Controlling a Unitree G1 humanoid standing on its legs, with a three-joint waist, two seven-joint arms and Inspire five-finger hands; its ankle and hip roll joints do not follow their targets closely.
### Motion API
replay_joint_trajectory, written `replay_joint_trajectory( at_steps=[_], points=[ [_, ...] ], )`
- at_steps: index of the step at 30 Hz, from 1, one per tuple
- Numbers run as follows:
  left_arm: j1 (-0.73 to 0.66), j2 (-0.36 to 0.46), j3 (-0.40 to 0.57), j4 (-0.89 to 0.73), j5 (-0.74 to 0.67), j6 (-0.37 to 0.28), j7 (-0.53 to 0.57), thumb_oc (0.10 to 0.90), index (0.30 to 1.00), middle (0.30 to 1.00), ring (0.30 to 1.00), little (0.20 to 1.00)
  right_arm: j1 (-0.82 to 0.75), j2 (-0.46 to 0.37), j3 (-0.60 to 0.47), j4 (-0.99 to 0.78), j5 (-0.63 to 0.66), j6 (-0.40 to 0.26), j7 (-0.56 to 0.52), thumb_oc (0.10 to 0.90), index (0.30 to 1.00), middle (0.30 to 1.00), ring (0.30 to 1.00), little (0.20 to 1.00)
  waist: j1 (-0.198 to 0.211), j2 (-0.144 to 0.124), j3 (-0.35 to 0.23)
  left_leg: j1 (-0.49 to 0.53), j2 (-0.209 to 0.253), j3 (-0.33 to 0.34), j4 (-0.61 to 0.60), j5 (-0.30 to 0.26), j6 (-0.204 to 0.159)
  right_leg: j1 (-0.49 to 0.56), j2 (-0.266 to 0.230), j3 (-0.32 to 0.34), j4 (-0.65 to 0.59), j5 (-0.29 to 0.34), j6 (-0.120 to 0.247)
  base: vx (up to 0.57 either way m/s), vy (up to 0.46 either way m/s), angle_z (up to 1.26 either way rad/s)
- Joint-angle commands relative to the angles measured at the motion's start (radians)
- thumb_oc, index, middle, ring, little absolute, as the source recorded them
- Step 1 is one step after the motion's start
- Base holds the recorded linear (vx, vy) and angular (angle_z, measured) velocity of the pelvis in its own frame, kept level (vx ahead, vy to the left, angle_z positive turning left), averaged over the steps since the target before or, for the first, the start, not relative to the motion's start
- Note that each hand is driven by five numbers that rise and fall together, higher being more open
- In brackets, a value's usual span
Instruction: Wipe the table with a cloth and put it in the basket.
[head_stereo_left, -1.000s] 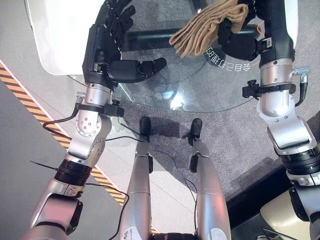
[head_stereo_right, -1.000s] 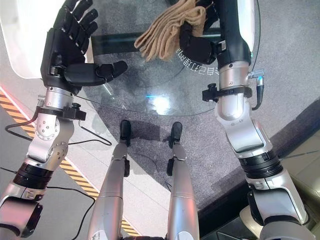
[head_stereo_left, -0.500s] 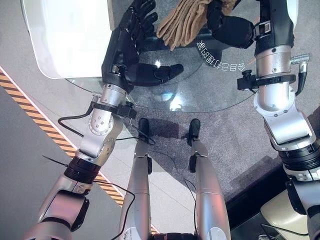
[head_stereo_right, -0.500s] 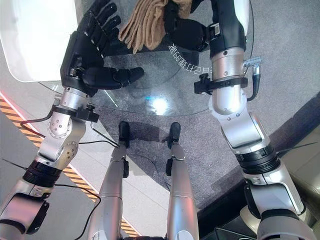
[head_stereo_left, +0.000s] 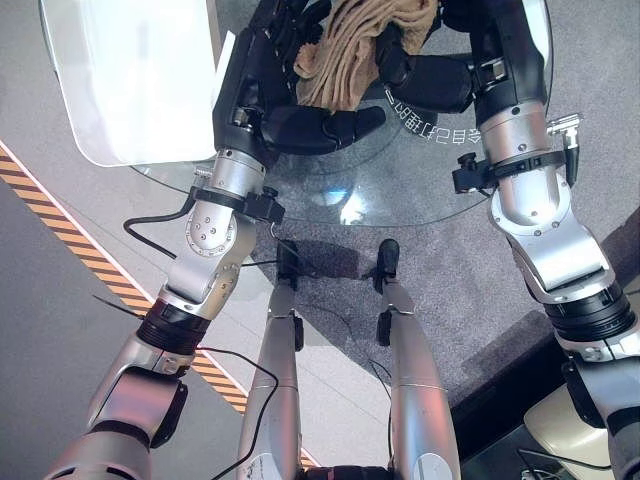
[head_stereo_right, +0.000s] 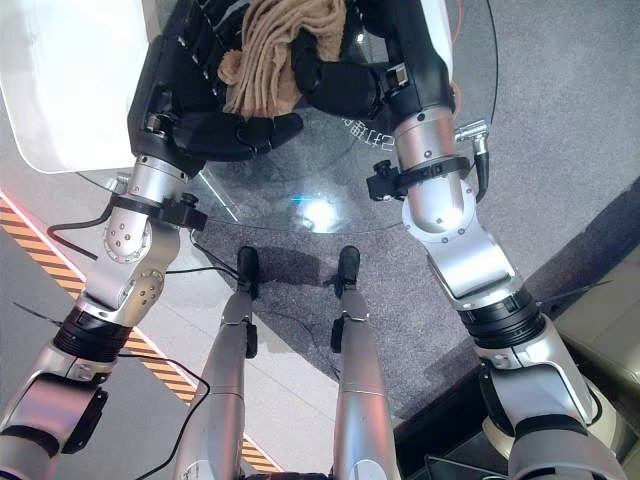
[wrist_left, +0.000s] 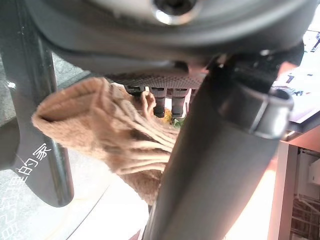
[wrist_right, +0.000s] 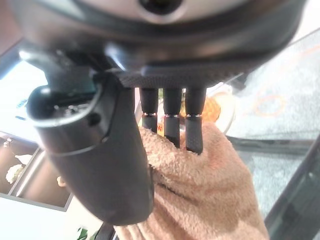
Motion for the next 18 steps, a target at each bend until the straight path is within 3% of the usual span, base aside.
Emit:
replay_joint_trajectory(
  at_steps=[1, 18],
  points=[
    [-0.120, -0.026, -0.001, -0.098, 0.057, -0.067, 0.003, 0.800, 0.900, 0.900, 0.900, 0.900, -0.207, 0.037, -0.044, -0.230, 0.044, -0.137, 0.014, 0.100, 0.300, 0.300, 0.300, 0.200, -0.006, -0.013, -0.026, 0.053, -0.052, 0.079, -0.060, 0.001, 0.078, 0.078, 0.068, -0.043, -0.028, -0.046, -0.007, 0.00, 0.000, 0.00],
    [-0.130, -0.026, 0.004, -0.053, 0.090, -0.050, 0.021, 0.800, 0.900, 0.900, 0.900, 0.900, -0.193, 0.056, -0.070, -0.237, 0.096, -0.206, 0.070, 0.100, 0.300, 0.300, 0.300, 0.200, -0.012, -0.015, -0.026, 0.054, -0.048, 0.079, -0.061, 0.003, 0.075, 0.077, 0.070, -0.042, -0.027, -0.043, -0.007, 0.00, 0.000, 0.00]
  ],
)
